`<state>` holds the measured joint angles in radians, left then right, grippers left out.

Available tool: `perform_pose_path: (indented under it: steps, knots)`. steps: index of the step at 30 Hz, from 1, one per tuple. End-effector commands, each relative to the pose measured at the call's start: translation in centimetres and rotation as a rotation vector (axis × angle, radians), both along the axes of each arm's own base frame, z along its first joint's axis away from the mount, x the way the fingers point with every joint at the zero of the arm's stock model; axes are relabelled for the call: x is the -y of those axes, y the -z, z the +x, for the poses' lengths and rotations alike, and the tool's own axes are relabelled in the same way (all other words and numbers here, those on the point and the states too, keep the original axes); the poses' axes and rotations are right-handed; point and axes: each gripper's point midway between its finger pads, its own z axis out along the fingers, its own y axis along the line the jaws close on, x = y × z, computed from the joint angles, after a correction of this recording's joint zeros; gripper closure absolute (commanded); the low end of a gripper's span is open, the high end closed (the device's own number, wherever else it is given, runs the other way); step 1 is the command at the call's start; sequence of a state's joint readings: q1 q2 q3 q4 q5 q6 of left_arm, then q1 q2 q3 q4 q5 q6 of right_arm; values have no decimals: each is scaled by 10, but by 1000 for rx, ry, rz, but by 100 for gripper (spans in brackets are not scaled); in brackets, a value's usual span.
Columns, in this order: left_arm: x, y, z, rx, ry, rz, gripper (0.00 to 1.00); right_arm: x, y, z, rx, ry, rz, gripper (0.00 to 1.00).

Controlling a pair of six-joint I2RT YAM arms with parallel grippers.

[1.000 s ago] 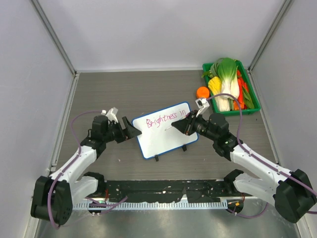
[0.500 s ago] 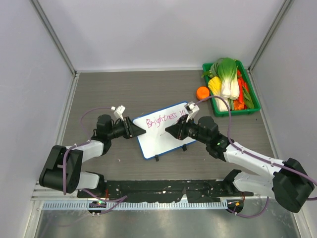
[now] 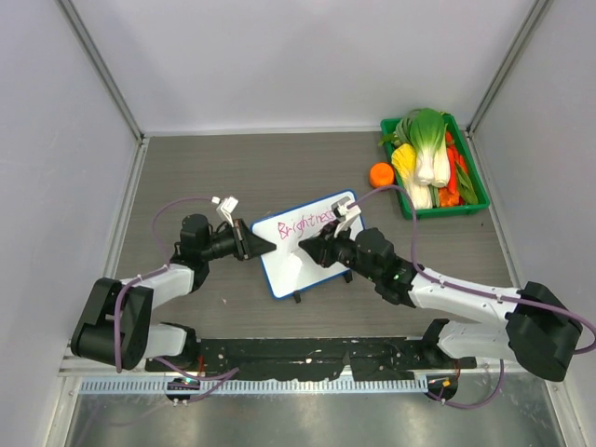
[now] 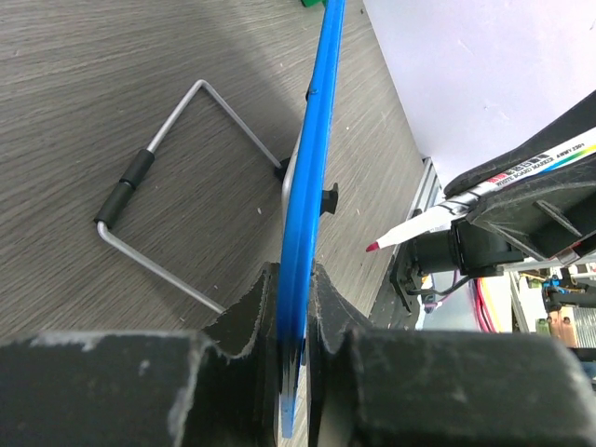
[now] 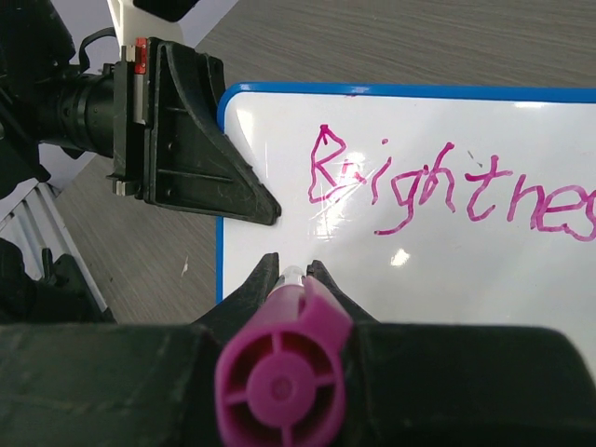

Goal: Write a sentence on the whiteboard
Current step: Write with the whiteboard marker on the whiteboard.

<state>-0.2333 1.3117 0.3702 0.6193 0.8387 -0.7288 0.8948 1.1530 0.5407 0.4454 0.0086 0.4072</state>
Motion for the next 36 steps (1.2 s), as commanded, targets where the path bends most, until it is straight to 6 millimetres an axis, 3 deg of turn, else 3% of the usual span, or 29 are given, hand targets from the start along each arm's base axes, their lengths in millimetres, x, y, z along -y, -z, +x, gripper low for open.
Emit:
perform_pose_path:
  steps: [1,18,36]
  knots:
    - [-13,27,6,-8,-66,115,100,-6,-42,19,133,94,70,99]
    - [-10,28,4,-13,-44,92,100,-26,-31,24,122,95,56,99]
    - [-9,26,2,-8,-39,89,100,-21,-1,23,76,107,-11,99]
